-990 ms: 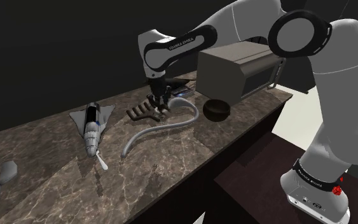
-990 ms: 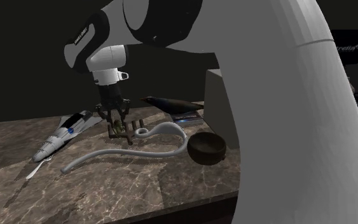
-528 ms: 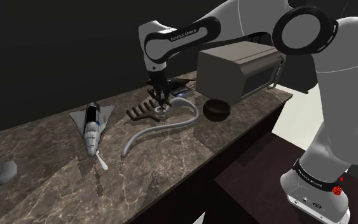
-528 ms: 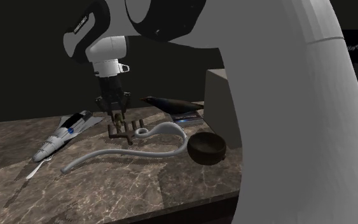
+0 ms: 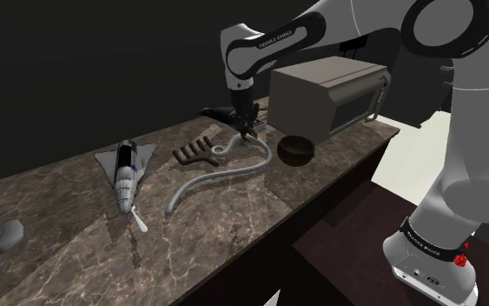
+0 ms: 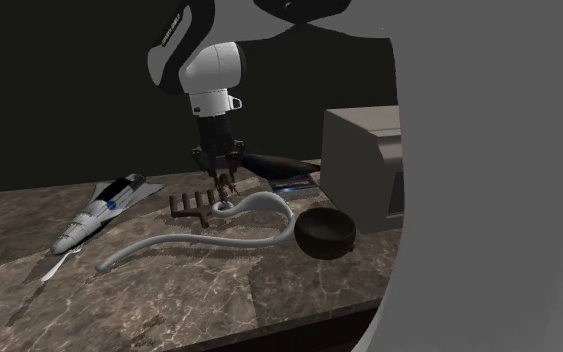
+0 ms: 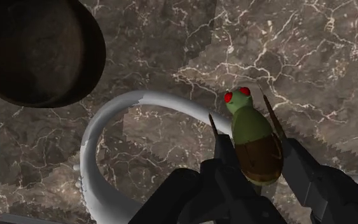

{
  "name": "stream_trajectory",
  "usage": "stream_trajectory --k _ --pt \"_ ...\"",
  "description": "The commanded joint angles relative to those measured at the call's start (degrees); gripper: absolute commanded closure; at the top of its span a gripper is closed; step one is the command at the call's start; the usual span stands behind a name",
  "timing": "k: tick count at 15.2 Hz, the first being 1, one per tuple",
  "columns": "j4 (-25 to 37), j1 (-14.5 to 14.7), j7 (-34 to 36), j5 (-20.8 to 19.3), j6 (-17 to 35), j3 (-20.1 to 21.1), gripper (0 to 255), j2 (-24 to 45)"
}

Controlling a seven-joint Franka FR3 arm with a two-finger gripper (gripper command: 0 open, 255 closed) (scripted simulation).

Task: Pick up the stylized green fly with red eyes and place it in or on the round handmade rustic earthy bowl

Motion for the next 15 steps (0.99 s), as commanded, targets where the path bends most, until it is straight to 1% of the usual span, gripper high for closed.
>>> stream_trajectory --k 1,8,15 --pt "-2.8 -1.8 -2.4 0.3 0.6 -0.7 255 -2.3" --pt "-9.7 -7.4 -10.8 0.6 2.6 -3.6 255 -7.8" --pt "-13.1 -12.8 -19.5 0.3 3.6 -7.2 255 -10.9"
